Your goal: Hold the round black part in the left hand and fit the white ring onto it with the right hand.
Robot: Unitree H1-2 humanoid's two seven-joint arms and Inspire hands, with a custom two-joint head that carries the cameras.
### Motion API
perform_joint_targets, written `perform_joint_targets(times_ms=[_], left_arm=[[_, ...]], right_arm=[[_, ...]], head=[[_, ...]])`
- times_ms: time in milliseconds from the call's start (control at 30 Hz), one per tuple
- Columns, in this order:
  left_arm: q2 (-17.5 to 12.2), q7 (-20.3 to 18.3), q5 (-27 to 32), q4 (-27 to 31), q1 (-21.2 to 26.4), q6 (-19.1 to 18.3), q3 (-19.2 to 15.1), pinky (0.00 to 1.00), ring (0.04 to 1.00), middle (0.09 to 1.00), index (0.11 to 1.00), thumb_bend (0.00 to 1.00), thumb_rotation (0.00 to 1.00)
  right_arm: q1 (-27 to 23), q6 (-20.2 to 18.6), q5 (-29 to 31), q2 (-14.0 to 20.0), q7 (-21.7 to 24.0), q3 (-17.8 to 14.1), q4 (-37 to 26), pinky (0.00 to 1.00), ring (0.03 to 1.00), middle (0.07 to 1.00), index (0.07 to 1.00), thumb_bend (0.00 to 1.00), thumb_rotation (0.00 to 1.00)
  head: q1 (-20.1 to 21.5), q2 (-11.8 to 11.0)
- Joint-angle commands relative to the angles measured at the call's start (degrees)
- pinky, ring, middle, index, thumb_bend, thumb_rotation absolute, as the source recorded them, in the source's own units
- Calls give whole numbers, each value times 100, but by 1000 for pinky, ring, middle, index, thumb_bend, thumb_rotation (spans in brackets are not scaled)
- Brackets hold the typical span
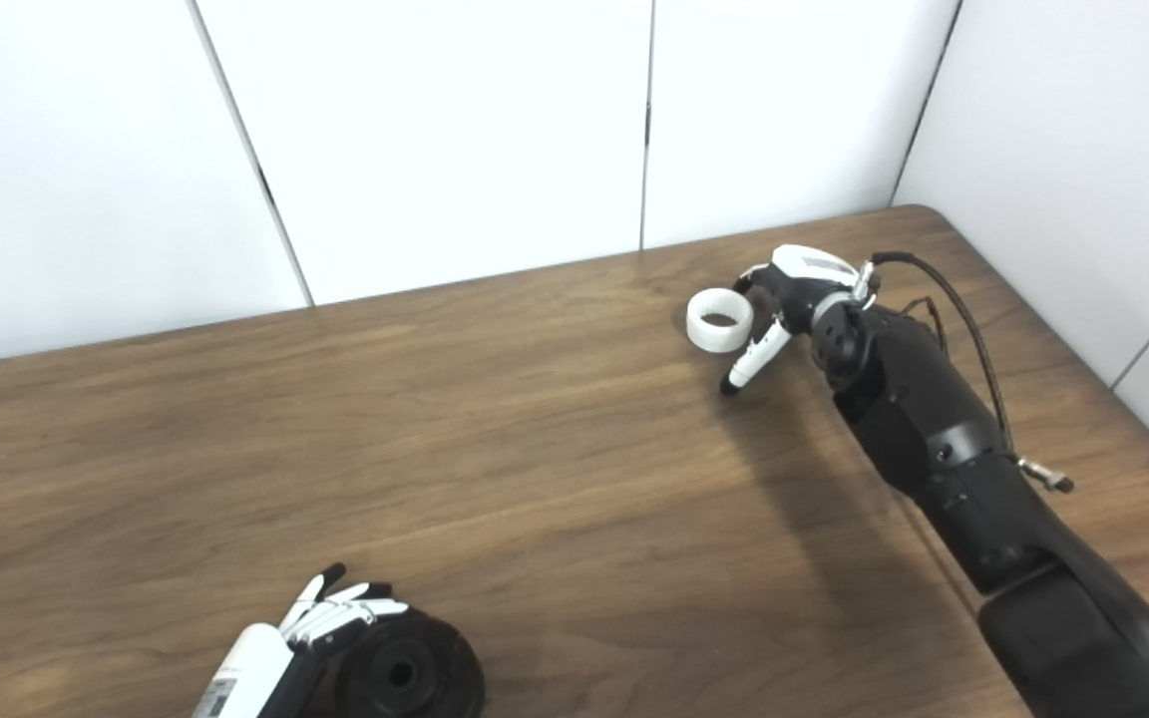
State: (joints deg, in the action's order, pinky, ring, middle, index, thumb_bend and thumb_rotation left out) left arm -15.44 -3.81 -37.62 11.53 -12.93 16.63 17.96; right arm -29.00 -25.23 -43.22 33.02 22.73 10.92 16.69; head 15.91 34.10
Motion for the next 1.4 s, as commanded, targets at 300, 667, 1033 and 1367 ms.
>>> perform_joint_targets(times_ms=[300, 667, 1033, 1367], left_arm=[[-29, -1, -155, -154, -229, -128, 7, 1000, 849, 750, 483, 526, 63], [-24, 60, -311, -141, -257, -132, 47, 1000, 842, 751, 483, 526, 66], [-13, 63, -264, -146, -266, -103, 61, 1000, 848, 754, 483, 525, 66], [-10, 89, -297, -140, -281, -86, 61, 1000, 849, 755, 484, 524, 67]], right_arm=[[-439, 110, 24, 138, -208, 157, -48, 947, 952, 906, 834, 847, 240], [-566, 177, 23, 131, -229, 311, -57, 968, 949, 900, 808, 859, 232], [-621, 233, 9, 161, -288, 379, 8, 972, 937, 884, 762, 839, 222], [-596, 223, -99, 238, -367, 435, -36, 960, 931, 880, 701, 806, 157]], head=[[-62, 47], [-119, 93], [-145, 104], [-140, 132]])
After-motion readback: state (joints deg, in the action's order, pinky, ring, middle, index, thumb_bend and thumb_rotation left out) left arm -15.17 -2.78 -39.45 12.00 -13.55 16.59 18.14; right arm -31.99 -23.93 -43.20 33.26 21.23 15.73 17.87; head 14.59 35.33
